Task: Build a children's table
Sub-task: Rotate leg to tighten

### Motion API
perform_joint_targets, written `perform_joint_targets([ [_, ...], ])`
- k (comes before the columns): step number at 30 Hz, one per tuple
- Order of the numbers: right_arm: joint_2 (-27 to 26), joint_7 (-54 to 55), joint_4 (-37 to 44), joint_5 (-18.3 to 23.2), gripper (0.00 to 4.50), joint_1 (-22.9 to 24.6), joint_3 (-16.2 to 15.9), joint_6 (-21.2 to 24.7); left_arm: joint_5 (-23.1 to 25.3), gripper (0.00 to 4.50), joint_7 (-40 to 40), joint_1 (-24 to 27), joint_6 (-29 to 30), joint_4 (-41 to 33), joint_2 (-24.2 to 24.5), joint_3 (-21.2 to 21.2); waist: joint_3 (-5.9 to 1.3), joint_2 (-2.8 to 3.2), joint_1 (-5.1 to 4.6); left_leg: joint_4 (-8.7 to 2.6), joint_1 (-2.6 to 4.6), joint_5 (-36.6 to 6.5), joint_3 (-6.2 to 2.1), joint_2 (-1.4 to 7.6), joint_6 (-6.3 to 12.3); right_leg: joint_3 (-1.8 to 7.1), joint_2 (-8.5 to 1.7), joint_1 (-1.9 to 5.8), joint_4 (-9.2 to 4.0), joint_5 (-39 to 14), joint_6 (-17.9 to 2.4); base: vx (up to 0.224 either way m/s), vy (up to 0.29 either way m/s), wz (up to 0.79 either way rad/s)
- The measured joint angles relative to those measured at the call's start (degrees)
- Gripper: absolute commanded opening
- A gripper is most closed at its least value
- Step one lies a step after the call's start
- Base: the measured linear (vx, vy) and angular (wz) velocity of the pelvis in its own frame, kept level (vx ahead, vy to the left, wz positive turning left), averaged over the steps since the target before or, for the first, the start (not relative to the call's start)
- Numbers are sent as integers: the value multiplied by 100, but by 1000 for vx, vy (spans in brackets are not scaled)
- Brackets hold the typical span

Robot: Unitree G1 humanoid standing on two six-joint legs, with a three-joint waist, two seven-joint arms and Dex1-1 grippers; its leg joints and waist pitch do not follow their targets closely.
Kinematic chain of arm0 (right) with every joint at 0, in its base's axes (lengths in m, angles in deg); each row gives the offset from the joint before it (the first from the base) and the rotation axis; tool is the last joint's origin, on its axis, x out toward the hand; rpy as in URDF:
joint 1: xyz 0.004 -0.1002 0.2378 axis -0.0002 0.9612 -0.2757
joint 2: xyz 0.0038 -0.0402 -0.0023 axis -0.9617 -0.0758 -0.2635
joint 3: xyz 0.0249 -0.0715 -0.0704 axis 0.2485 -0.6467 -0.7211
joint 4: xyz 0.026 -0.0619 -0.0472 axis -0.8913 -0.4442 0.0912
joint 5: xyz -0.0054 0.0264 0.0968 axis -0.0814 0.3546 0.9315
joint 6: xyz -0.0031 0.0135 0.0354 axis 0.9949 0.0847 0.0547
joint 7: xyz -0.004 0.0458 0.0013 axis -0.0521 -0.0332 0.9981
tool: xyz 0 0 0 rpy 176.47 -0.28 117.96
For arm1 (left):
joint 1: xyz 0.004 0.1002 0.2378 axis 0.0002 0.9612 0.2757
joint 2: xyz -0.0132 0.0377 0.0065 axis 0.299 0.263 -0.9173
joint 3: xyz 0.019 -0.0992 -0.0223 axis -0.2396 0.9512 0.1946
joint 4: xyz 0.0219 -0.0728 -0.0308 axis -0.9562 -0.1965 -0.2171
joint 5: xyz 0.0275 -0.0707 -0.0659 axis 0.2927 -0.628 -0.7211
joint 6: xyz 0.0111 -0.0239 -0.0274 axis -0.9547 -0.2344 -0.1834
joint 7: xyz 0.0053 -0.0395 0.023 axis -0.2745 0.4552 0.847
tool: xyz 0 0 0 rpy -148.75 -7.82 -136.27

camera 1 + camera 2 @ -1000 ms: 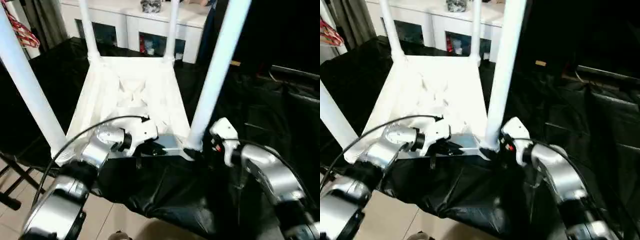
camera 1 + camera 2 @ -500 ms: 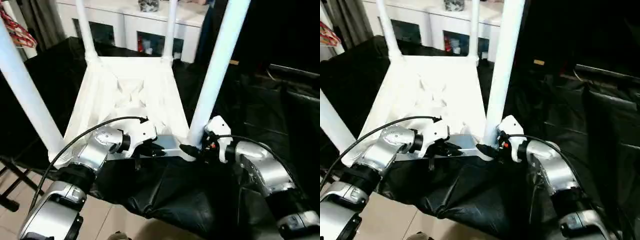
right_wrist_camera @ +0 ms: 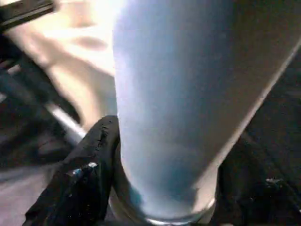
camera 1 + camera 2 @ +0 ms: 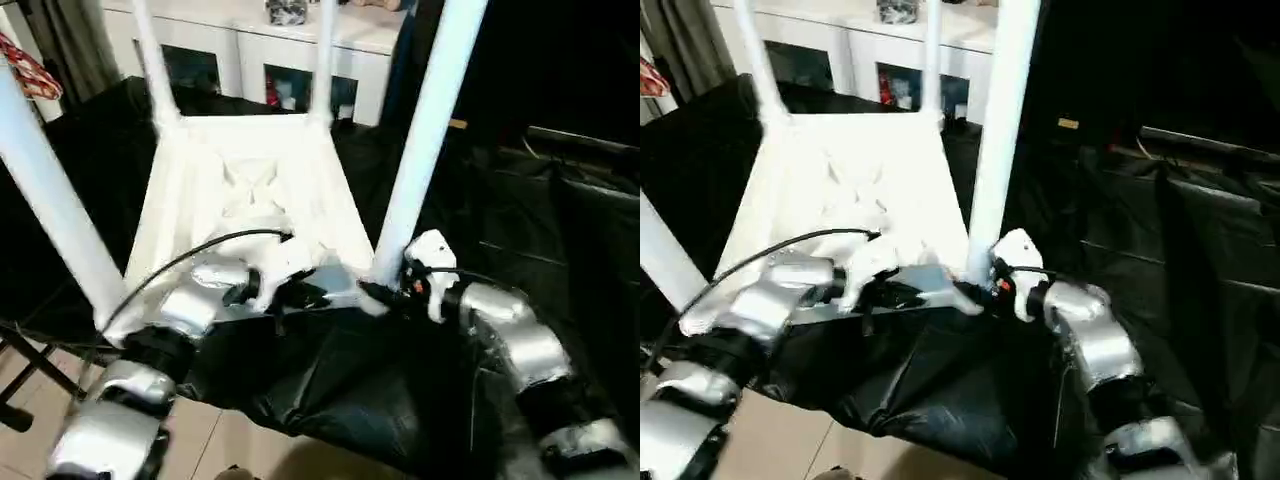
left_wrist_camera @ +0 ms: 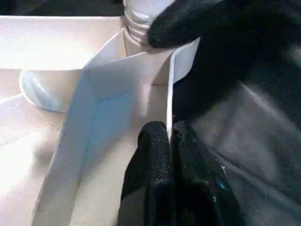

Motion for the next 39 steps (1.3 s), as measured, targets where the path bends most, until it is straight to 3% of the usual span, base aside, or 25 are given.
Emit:
perform_joint_targets([
  [5, -677, 1669, -23, -245, 266, 24, 344, 148, 195, 0, -821, -168, 34, 367, -457, 1, -20, 30, -2, -4, 43, 0, -1, -3, 0, 2, -1, 38, -7, -19, 34, 0, 0, 0],
  [9, -870, 2116, -330, -319, 266, -194, 413, 92, 224, 0, -1131, -174, 44, 430, -579, 1, -37, 58, -20, -12, 47, 0, -5, -5, 0, -1, 0, 57, -47, -19, 37, 0, 0, 0],
  [11, -871, 2068, -397, -317, 336, -218, 453, 4, 228, 0, -1146, -174, 19, 431, -590, 2, -37, 59, -26, -18, 45, 0, -5, -6, 0, -1, 0, 60, -65, -16, 39, 0, 0, 0],
  [12, -871, 2018, -400, -297, 336, -218, 474, -14, 228, 0, -1139, -174, 11, 430, -590, 6, -37, 60, -30, -21, 43, -1, -4, -8, 1, 0, 0, 60, -71, -13, 41, 0, 0, 0],
  [17, -675, 1271, -252, -217, 385, -143, 491, 47, 218, 0, -862, -141, -177, 418, -465, 35, -37, 63, -32, -54, 44, 0, -3, -9, 1, -3, 2, 59, -74, -1, 41, 0, 0, 0],
  [22, 160, -185, 28, -214, 385, 28, -147, -21, -42, 0, -68, 166, -461, 19, -25, 37, -33, 61, -16, -83, 42, 0, -4, -3, 0, -12, 9, 53, -75, -10, 24, 0, 0, 0],
  [35, 1100, -2796, 366, 153, 385, 44, -682, -204, -464, 0, 1651, 393, -567, -446, 638, -53, -17, 35, 81, -70, 10, -3, -2, -1, 3, -15, 4, 31, -81, -5, 13, 0, 0, 0],
  [39, 1192, -3231, 405, 243, 346, 42, -751, -203, -519, 0, 1986, 415, -566, -485, 755, -63, -14, 31, 129, -64, -12, -3, 0, -1, 3, -14, 4, 8, -76, -4, 11, 0, 0, 0],
])
